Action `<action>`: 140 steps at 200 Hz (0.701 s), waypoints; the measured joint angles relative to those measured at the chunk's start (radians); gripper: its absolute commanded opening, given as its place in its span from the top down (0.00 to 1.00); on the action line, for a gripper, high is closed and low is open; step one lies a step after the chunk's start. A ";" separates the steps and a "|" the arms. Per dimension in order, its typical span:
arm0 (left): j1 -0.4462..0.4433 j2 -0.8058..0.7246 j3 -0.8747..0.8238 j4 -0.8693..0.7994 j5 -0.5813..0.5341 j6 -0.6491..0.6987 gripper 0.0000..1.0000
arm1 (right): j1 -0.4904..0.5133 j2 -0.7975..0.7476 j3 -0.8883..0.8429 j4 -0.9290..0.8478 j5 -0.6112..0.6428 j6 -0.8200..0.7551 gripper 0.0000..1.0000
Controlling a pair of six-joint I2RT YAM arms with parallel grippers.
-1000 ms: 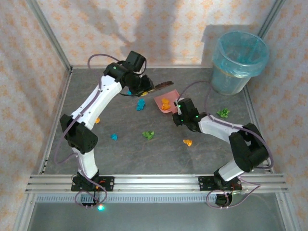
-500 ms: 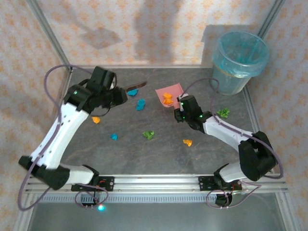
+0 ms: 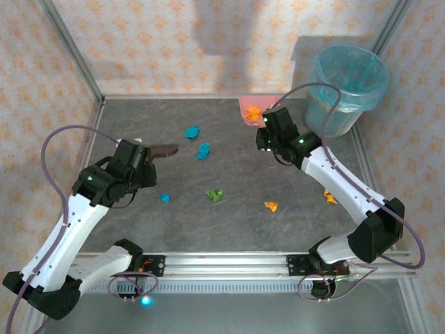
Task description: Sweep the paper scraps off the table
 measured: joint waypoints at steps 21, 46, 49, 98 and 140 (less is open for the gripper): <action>0.000 -0.014 -0.069 0.006 -0.012 -0.001 1.00 | 0.000 0.015 0.119 -0.069 0.048 0.000 1.00; 0.000 -0.055 -0.152 0.017 -0.014 -0.005 1.00 | -0.001 0.048 0.251 -0.140 0.121 0.001 1.00; 0.000 -0.064 -0.161 0.019 -0.013 -0.005 1.00 | -0.002 0.054 0.268 -0.149 0.128 0.001 1.00; -0.015 -0.192 -0.200 0.052 -0.014 -0.012 1.00 | -0.093 0.241 0.643 -0.306 0.177 0.008 1.00; -0.048 -0.203 -0.200 0.064 -0.015 -0.013 1.00 | -0.225 0.431 0.935 -0.415 0.144 0.049 1.00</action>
